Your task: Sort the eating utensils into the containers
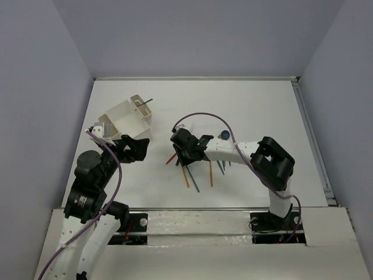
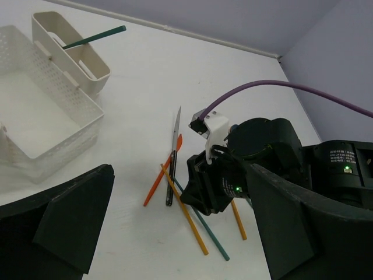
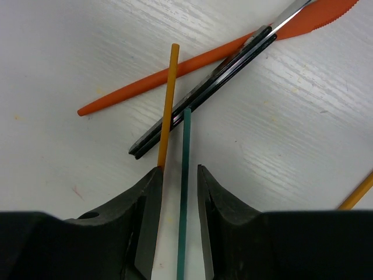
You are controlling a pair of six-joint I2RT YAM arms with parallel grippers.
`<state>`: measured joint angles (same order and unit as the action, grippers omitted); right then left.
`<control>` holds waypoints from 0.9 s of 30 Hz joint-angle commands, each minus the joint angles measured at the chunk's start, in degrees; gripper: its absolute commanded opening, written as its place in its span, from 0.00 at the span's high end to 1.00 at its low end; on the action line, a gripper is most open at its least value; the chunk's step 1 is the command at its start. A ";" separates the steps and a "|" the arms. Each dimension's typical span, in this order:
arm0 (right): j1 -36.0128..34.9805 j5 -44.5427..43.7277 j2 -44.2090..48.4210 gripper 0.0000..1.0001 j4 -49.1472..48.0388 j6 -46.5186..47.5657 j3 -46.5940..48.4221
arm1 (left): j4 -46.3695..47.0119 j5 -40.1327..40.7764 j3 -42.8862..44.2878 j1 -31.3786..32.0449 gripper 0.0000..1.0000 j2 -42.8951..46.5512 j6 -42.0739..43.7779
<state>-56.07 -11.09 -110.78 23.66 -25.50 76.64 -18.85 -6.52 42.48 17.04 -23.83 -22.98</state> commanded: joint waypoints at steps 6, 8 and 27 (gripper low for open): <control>-0.35 -2.88 1.88 0.65 0.86 -0.43 0.44 | 3.65 -2.97 -1.17 0.10 0.01 2.13 0.22; -0.35 -2.71 3.02 0.65 0.42 -0.61 -0.52 | 3.56 -3.14 -1.17 0.10 0.01 2.30 0.22; 0.18 -2.44 -2.77 0.73 -0.20 0.53 2.90 | 3.64 -3.32 1.03 0.10 0.01 2.04 0.40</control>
<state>-56.05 -12.71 -112.03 24.43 -25.45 76.29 -18.22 -9.02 41.82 17.04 -21.82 -23.00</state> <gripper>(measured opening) 0.284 0.985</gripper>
